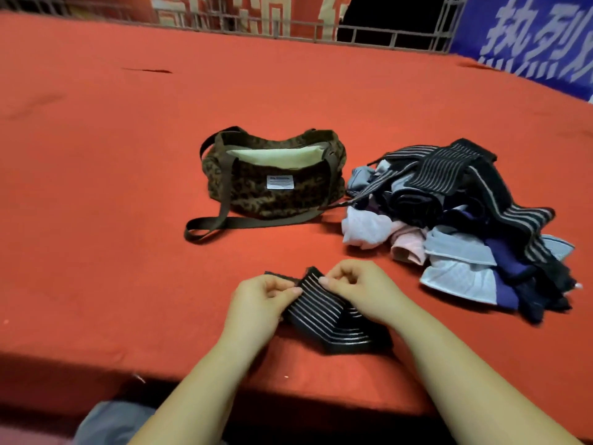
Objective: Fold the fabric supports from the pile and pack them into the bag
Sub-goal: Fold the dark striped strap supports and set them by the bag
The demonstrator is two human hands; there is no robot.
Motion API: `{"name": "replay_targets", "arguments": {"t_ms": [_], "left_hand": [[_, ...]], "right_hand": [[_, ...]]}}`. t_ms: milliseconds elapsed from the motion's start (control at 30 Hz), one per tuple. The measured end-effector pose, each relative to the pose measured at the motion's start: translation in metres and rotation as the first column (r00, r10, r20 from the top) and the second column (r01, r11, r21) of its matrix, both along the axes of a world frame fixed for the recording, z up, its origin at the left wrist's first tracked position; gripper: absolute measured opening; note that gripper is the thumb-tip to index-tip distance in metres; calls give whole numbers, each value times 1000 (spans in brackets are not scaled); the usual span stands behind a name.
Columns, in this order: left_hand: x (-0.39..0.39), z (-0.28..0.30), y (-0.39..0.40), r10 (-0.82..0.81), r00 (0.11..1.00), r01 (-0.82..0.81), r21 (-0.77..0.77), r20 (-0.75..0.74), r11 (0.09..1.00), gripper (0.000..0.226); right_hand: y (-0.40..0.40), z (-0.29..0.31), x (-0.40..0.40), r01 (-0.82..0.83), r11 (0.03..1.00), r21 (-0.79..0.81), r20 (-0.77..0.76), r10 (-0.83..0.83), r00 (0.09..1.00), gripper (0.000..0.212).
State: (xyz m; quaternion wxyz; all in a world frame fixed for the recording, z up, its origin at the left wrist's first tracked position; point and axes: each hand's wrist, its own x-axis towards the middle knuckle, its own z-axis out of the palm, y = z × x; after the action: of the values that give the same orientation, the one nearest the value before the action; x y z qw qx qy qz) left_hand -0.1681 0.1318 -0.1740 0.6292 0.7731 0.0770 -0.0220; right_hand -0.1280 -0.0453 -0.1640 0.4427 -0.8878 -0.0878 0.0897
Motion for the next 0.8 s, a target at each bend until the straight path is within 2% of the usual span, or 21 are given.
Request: {"name": "replay_targets", "arguments": {"t_ms": [133,267,400,567,700,800], "left_hand": [[9,-9,28,107,994,-105,248,2,963,16],[16,-12,40,127,992,-110,413,-14,904,19],[21,-16,43,135,990,-101,434,-49,895,18],[26,-18,43,119,989,-66,461,-86,885,15],[32,-19,44,97,987,-20,505,-127,863,17],[36,-18,45,72,984,23,526,-161,850,21]], "right_hand": [[35,-8,17,-17,992,-122,34,21,999,24],[54,-14,32,-12,967,-255,40,23,999,29],[64,-17,42,-25,932,-363,30,39,999,30],[70,-20,48,-27,913,-407,21,39,999,30],[64,-20,37,19,903,-429,88,21,996,30],[46,-15,18,56,844,-533,181,49,982,34]]}}
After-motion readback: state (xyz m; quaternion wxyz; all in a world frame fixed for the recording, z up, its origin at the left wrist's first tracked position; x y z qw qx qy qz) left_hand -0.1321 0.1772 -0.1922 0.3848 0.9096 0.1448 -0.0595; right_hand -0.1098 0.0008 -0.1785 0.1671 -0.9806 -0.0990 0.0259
